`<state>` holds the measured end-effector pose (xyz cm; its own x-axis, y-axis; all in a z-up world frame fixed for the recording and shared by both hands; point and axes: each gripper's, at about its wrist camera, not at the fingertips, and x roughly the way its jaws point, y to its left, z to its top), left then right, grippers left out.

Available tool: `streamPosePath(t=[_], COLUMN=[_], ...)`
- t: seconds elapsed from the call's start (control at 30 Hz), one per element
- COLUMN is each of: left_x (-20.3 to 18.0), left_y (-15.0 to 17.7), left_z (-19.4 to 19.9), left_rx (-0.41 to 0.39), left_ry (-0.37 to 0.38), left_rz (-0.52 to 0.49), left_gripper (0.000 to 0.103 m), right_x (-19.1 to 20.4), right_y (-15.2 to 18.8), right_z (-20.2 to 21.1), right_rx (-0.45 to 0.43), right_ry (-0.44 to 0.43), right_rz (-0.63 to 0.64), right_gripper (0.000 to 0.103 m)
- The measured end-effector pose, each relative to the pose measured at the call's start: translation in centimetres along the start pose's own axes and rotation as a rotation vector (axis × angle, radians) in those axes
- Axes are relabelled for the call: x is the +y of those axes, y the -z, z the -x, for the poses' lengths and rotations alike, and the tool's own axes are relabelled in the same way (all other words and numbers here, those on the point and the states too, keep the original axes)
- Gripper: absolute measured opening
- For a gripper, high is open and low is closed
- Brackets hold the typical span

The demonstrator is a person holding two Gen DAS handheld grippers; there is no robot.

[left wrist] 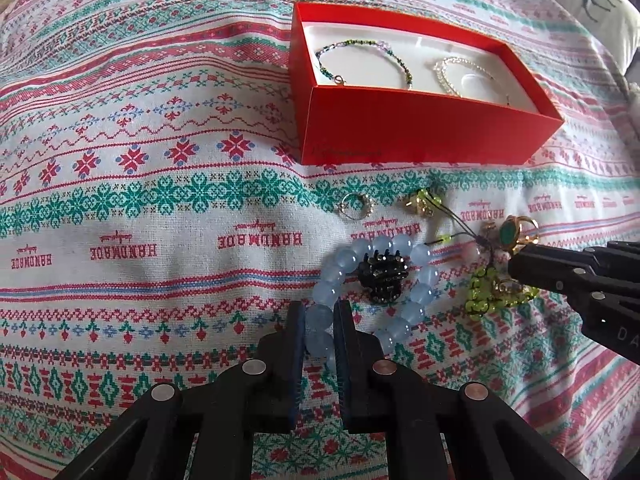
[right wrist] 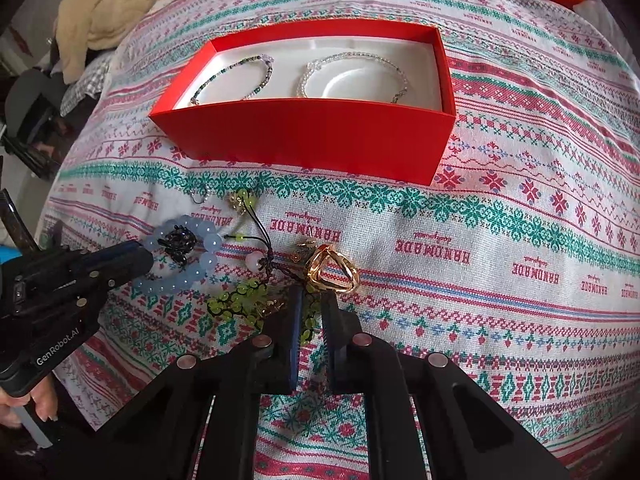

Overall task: Organize jewelry
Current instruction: 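Lower the blue bracelet into the red box with the left tool while the right tool carries the strand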

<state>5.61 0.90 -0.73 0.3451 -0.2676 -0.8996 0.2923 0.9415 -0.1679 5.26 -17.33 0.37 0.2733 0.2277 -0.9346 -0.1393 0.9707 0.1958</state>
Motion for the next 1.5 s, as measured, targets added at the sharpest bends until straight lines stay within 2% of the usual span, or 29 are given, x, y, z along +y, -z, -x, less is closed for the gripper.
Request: streamPosePath(t=[0.53, 1.0, 1.5], left_x=[-0.4, -2.2, -3.5], left_y=[-0.6, -3.1, -7.1], left_z=[4.9, 7.4, 9.2], left_rx=[-0.102, -0.184, -0.311], left_ry=[0.089, 0.148, 0.208], left_rz=[0.002, 0.018, 0.046], left_gripper=[0.011, 0.010, 0.010], right_x=[1.1, 1.4, -2.1], right_y=[-0.3, -1.3, -3.6], right_z=[4.2, 8.1, 11.0], right_rx=[-0.084, -0.178, -0.279], right_ry=[-0.078, -0.130, -0.173], right_rz=[0.025, 0.022, -0.107], right_gripper=[0.010, 0.010, 0.010])
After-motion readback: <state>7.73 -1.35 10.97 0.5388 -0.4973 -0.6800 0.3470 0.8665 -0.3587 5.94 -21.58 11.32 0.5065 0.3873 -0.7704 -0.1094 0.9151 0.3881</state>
